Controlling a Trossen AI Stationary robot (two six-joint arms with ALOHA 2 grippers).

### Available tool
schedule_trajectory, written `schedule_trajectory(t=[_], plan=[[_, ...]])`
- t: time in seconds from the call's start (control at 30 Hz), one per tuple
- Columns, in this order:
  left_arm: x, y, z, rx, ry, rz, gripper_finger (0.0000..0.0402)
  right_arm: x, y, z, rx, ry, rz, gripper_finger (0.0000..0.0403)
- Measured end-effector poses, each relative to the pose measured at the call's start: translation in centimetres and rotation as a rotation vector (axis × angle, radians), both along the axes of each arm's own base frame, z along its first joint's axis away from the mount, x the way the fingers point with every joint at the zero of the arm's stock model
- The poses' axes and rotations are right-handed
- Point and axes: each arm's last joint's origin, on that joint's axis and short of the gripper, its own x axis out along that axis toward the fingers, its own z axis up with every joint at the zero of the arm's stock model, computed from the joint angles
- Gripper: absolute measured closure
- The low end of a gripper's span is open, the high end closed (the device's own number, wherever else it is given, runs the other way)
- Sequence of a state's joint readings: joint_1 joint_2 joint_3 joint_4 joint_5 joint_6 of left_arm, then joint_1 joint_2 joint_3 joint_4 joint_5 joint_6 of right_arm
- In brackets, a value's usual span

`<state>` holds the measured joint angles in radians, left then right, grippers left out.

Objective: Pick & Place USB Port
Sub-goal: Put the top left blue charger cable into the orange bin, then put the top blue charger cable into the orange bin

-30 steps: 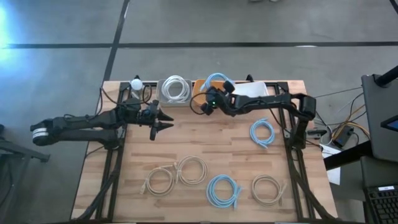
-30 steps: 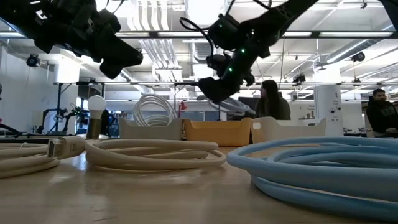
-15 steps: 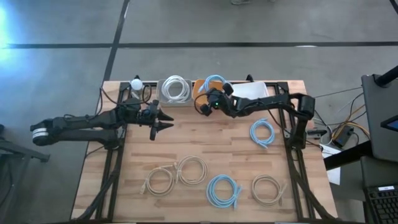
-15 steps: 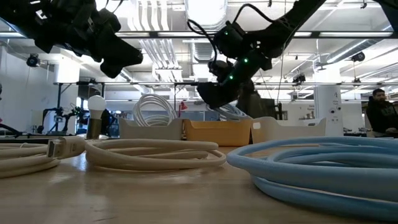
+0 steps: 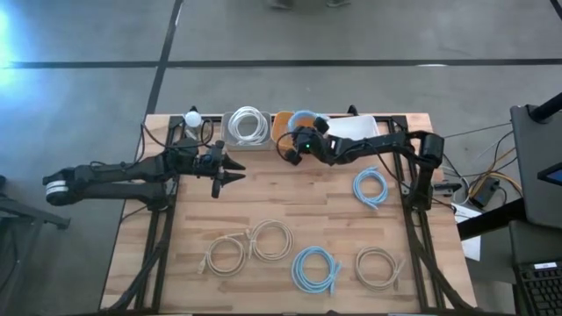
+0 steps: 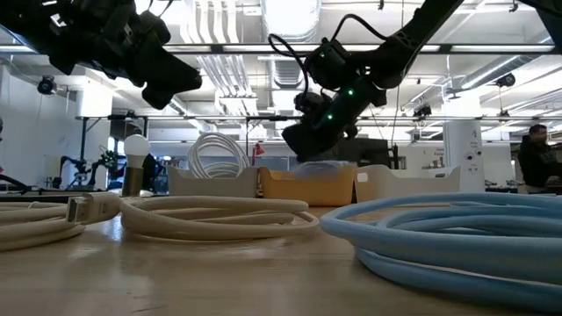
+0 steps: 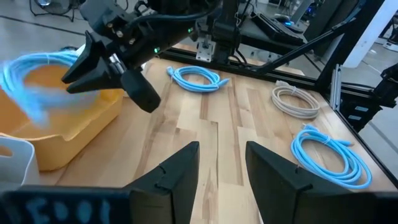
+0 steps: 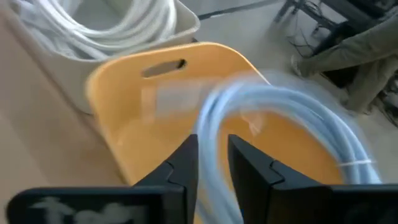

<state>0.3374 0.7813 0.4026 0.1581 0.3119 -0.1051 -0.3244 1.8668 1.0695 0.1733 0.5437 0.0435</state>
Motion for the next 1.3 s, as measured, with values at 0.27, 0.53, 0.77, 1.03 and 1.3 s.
schedule_trajectory(t=[0.27,0.53,0.77,1.03,1.3], plan=[[0.0,0.0,0.0,0.000,0.000,0.000,0.0245,-0.1,-0.2,0.0,0.000,0.004,0.000,0.0267],[0.0,0.0,0.0,0.000,0.000,0.000,0.0245,0.1,0.5,0.1,-0.019,0.045,0.041,0.0242],[0.0,0.0,0.0,0.000,0.000,0.000,0.0245,-0.7,4.1,3.4,0.070,0.073,0.067,0.0237],[-0.1,0.0,-0.6,-0.007,0.018,0.000,0.0245,-4.5,9.1,6.6,0.267,0.122,-0.019,0.0239],[-0.1,-0.1,-0.9,-0.011,0.013,0.001,0.0245,-8.3,12.3,4.3,0.465,0.165,-0.127,0.0239]])
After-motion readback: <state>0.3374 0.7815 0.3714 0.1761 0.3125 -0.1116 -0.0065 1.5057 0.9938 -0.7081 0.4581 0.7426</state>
